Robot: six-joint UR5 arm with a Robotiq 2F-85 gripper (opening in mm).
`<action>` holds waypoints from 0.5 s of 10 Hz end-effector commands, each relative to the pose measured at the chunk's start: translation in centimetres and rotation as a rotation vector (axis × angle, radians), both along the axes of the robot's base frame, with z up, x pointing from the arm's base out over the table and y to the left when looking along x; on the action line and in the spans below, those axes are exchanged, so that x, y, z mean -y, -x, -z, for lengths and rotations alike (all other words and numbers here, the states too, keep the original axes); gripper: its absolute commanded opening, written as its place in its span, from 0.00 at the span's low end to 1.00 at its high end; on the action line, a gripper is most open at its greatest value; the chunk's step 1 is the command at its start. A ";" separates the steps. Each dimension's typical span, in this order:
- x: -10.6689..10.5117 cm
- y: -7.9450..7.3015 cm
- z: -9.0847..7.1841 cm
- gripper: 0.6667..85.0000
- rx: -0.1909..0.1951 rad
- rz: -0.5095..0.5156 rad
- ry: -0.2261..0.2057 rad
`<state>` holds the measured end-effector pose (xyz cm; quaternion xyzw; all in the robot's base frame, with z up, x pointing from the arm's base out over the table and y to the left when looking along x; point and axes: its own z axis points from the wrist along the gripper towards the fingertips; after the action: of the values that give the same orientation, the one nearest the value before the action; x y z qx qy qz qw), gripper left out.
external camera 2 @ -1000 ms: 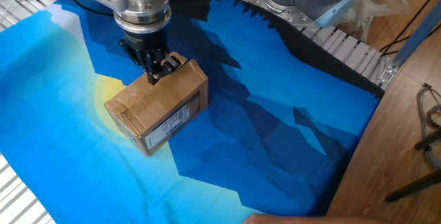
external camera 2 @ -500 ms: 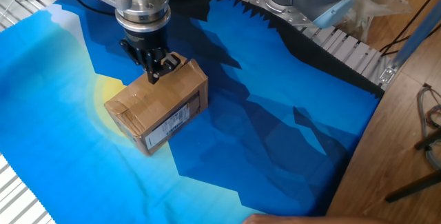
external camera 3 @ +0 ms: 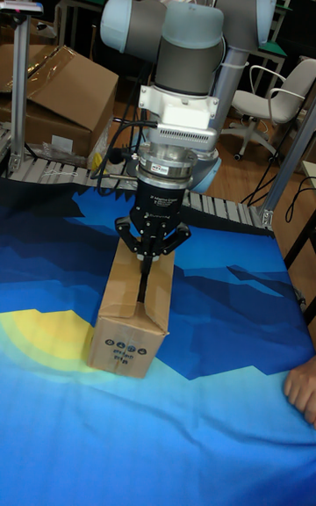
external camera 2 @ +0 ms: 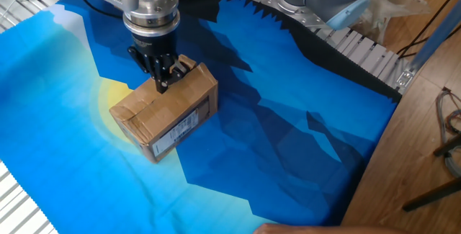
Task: Open a box
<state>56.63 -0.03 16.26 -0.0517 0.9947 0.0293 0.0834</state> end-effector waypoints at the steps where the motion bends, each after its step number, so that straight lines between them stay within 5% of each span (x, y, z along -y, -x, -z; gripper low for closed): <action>1: -0.9 -0.5 -0.1 0.01 0.019 0.023 -0.038; 2: 0.5 -0.3 0.1 0.01 0.019 -0.034 0.016; 4: -0.3 -0.4 0.1 0.01 0.024 -0.010 -0.021; 5: 1.0 -0.1 0.0 0.01 0.015 -0.066 0.032</action>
<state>56.79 -0.27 16.09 -0.0642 0.9936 0.0260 0.0896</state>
